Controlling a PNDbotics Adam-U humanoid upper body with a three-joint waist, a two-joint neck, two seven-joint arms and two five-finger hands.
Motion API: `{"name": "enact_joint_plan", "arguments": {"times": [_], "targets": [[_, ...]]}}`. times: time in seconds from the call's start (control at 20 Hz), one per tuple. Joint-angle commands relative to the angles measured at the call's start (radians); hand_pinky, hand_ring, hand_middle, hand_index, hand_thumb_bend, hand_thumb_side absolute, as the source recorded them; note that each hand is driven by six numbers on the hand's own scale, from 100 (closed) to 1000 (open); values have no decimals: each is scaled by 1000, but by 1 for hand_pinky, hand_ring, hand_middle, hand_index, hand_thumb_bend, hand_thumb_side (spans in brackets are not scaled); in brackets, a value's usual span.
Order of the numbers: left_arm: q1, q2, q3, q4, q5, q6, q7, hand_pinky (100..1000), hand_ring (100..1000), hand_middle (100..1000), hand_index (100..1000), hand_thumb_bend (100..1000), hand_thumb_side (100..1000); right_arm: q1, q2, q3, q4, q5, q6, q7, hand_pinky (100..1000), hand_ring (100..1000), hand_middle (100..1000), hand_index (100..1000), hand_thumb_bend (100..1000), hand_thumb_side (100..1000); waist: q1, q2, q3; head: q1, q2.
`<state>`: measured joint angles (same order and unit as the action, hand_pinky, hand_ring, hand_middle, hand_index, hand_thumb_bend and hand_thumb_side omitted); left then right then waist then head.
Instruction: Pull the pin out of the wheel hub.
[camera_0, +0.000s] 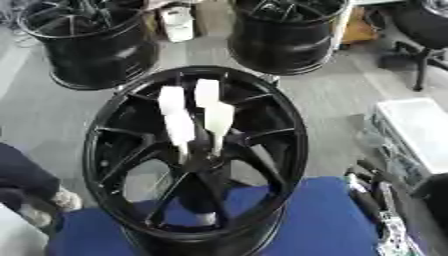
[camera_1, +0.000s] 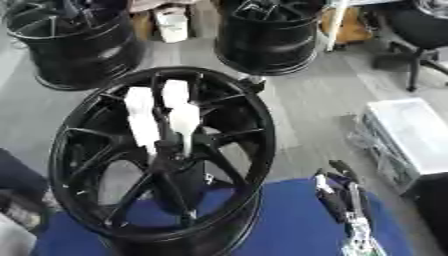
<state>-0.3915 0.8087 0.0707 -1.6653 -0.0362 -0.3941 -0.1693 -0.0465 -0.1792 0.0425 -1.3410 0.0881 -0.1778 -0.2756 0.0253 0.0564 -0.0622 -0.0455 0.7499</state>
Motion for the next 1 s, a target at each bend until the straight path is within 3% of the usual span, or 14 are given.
{"name": "enact_joint_plan", "arguments": {"times": [0.05,0.35,0.65,0.8,1.0], "targets": [[-15,67,13,-7,0,-10,-46,752,917,686,822,269,100,-6,-16,-8,-7,5,0,-2,715,846,982,867,100,513,2,-16,1,-1,1],[-25,161,-34,-7,6,-47,-139,774,935,716,853,294,100,-4,-20,-6,-5,7,0,0,715,846,982,867,100,504,6,-19,0,10,12],[-92,267,-124,32,80,-70,-269,779,946,717,855,292,100,-4,-26,-3,-5,10,0,5,715,846,983,867,100,509,14,-22,-7,34,20],[-160,270,-187,71,122,-64,-356,773,959,714,851,286,100,-2,-30,0,-3,13,1,7,715,846,983,867,100,538,20,-23,-11,63,20],[-288,215,-277,145,151,-41,-487,770,969,712,848,286,100,1,-33,2,-3,12,4,6,715,846,982,867,100,563,23,-24,-16,78,20]]}}
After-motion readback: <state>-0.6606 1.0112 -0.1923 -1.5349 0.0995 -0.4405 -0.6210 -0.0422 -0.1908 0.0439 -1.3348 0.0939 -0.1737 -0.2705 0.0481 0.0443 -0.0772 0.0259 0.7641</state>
